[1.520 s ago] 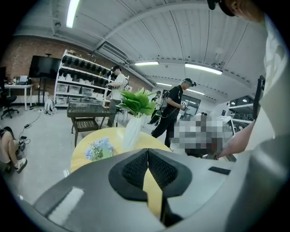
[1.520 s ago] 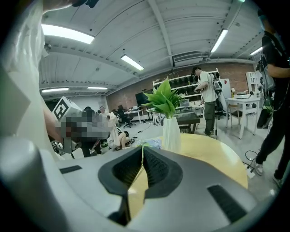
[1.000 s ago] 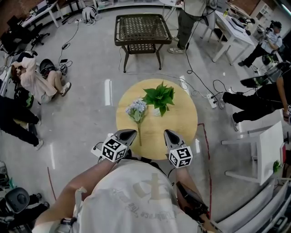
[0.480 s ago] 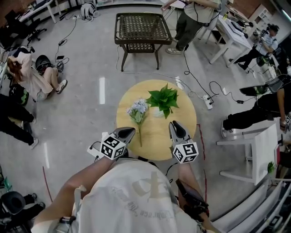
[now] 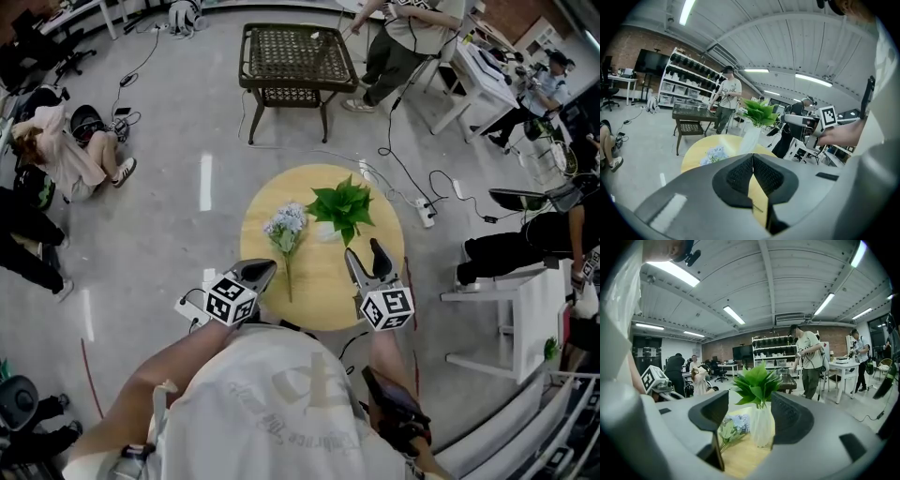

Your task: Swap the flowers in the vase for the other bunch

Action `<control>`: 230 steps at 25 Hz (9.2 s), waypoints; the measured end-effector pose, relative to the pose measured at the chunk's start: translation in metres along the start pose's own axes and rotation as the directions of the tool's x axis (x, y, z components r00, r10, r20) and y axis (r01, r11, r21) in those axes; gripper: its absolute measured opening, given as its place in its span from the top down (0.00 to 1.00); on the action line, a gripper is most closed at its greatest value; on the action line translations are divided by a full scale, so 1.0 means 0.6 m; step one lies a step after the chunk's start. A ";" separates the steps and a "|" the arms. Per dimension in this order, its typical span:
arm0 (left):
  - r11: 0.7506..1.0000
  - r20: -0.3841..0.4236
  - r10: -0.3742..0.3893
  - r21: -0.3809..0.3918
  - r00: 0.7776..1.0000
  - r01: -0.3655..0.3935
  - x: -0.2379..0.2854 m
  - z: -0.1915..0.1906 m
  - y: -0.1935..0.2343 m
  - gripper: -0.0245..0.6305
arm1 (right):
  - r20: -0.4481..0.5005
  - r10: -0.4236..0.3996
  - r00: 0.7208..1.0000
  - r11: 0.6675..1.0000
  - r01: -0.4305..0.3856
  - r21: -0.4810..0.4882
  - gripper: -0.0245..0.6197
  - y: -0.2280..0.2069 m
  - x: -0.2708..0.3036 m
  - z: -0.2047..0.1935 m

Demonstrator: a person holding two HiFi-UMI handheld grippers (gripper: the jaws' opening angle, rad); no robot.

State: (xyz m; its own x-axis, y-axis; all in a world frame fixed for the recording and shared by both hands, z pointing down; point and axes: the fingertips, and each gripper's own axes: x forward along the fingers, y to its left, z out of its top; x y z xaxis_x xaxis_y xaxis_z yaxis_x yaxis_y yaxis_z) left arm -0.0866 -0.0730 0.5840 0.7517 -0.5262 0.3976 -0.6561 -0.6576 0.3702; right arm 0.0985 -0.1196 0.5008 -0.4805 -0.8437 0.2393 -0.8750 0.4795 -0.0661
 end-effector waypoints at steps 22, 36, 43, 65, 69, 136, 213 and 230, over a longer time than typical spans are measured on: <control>0.998 0.028 0.048 -0.031 0.998 -0.047 -0.007 0.005 0.028 0.95 | -0.163 0.088 0.983 0.989 -0.106 -0.105 0.40 -0.008 0.093 0.026; 0.996 0.027 0.077 -0.055 0.997 -0.075 -0.016 0.006 0.042 0.95 | -0.203 0.017 0.979 0.935 -0.087 -0.343 0.41 -0.009 0.124 0.033; 0.996 0.024 0.077 -0.055 0.997 -0.076 -0.013 0.002 0.044 0.95 | -0.197 0.020 0.980 0.889 -0.107 -0.445 0.41 0.001 0.122 0.033; 0.995 0.025 0.084 -0.057 0.996 -0.083 -0.011 -0.011 0.042 0.95 | -0.158 -0.028 0.987 0.829 -0.065 -0.555 0.94 0.003 0.099 0.029; 0.995 0.028 0.086 -0.057 0.996 -0.084 -0.013 -0.012 0.043 0.95 | -0.146 -0.021 0.989 0.822 -0.066 -0.566 0.95 0.008 0.095 0.030; 0.999 0.055 0.036 -0.034 0.998 -0.035 -0.052 -0.009 0.044 0.95 | 0.285 0.017 0.958 0.833 0.144 -0.534 0.95 0.023 0.049 0.343; 1.000 -0.069 0.013 0.014 0.998 -0.012 0.113 -0.024 -0.095 0.95 | -0.365 -0.208 0.908 0.974 0.157 -0.165 0.95 -0.270 -0.088 -0.170; 0.992 -0.051 0.124 -0.029 0.991 -0.125 0.113 -0.015 -0.060 0.95 | -0.493 -0.105 0.863 0.994 0.093 -0.049 0.95 -0.307 0.007 -0.262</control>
State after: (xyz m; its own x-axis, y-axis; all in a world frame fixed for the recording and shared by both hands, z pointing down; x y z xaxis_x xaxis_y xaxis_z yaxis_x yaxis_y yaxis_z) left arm -0.0127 -0.0801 0.6051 0.6605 -0.5753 0.4824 -0.7467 -0.5704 0.3421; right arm 0.2669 -0.1734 0.6659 -0.2938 -0.6598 0.6916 -0.9120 0.4101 0.0038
